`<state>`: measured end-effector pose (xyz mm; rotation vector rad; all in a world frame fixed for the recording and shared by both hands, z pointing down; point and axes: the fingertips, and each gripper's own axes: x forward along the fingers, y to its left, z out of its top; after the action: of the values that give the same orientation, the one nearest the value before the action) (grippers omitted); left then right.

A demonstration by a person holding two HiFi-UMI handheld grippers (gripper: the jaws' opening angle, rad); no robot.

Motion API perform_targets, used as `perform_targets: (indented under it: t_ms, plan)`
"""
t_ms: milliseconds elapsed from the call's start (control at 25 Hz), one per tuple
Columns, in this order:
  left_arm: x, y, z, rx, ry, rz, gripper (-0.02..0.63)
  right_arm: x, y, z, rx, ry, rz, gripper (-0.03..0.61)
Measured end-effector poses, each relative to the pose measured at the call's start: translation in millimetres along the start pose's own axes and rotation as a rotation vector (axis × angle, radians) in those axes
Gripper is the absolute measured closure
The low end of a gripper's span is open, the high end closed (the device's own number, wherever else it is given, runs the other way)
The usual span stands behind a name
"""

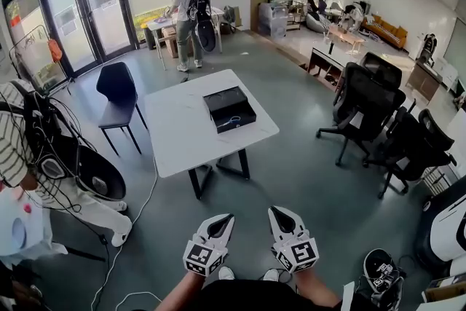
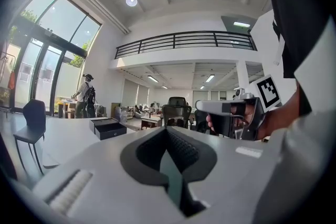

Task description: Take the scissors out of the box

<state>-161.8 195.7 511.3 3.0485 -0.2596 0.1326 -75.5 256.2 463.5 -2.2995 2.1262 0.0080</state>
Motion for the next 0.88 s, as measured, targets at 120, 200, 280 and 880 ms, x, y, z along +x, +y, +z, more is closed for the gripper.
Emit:
perform_targets:
  t_ms: [120, 200, 280, 880]
  plan:
    - [-14, 11, -3, 0.001, 0.000, -0.002, 0.604, 10, 15, -1, 0.007, 0.000, -0.003, 0.571]
    - [-24, 22, -6, 0.003, 0.003, -0.004, 0.604, 15, 25, -2, 0.006, 0.001, -0.010, 0.571]
    - [-33, 32, -8, 0.006, 0.007, -0.003, 0.604, 18, 32, -3, 0.004, 0.002, -0.022, 0.571]
    - [-18, 44, -21, 0.003, 0.048, -0.014, 0.604, 36, 27, -25, 0.045, 0.070, 0.008, 0.571]
